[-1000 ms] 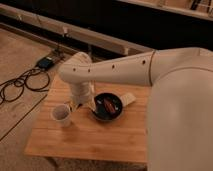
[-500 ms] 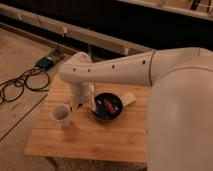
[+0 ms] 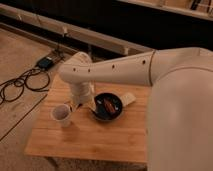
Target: Drag the ceramic bowl in a circle
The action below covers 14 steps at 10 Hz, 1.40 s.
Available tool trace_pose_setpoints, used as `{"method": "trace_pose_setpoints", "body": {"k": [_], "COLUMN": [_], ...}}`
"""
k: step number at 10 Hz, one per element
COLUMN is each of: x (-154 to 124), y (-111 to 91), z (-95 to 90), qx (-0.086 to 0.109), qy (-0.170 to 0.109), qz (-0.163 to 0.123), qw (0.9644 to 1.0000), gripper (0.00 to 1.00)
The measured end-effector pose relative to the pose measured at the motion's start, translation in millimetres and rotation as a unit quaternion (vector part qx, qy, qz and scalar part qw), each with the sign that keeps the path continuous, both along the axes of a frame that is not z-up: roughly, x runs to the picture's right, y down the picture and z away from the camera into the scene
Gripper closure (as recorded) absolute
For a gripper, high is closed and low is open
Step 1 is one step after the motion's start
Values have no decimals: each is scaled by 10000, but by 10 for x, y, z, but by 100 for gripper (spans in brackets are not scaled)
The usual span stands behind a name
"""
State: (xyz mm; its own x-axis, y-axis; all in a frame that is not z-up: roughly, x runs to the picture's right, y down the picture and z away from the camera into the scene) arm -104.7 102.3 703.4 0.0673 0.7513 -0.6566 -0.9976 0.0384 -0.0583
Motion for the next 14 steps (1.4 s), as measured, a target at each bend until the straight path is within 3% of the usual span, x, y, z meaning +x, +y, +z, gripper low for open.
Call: {"method": "trace_pose_setpoints", "body": {"k": [4, 10, 14], "x": [65, 1155, 1744], "y": [-28, -359, -453], "z": [69, 779, 1225], "qx": [-2, 114, 166], "qy": [0, 111, 194], "qz": [-33, -45, 82], "qw": [10000, 9999, 9996], "gripper": [35, 35, 35]}}
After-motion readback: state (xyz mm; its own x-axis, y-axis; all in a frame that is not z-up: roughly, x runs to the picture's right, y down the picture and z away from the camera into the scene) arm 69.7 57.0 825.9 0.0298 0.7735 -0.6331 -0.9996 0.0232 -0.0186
